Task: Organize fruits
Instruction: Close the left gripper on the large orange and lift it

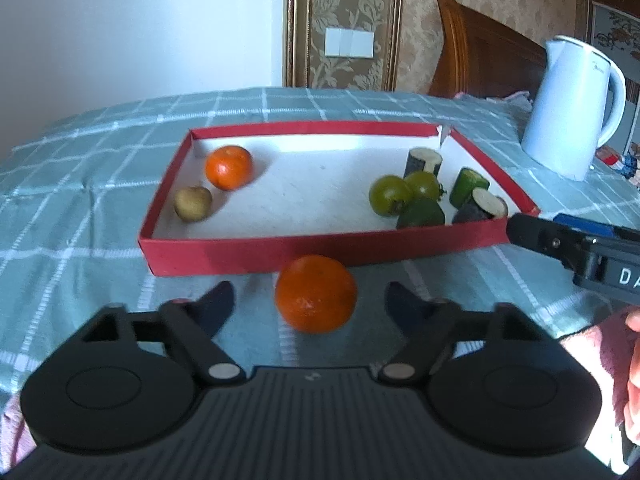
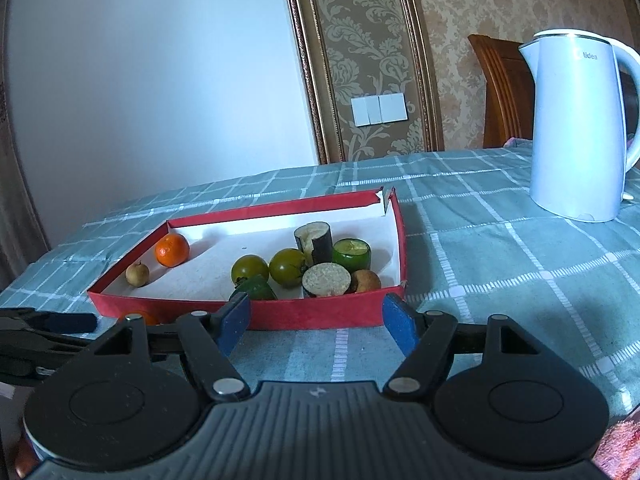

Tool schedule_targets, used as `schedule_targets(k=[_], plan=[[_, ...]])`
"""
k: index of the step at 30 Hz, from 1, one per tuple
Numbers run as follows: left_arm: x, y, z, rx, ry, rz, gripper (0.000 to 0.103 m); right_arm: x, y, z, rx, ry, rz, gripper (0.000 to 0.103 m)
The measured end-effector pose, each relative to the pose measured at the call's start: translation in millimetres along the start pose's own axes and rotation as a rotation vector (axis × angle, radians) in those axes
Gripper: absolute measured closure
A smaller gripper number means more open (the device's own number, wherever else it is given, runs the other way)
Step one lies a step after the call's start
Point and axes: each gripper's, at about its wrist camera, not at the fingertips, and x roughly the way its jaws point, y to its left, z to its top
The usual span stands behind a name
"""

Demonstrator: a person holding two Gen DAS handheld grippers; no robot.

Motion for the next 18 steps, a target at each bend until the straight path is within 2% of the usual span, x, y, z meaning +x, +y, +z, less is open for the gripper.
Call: schedule_targets(k=[5,9,18], plan=[[2.5,-1.7,-5.6,0.017,-0.004,0.018,0.054,-0.5,1.6,0.2,-0.011,-0.003,0.002,0.031],[1.7,-3.3,-6.2,0.027,-0.009,0.005,0.064,-0.5,2.1,0.2,-0.013,-0.004,0.003,0.031],[-10.5,-0.2,-2.9,0.008,-0.025,-0.022,0.064,-0.2,3.2,-0.2,-0.017,0.001,-0.004,0.031]])
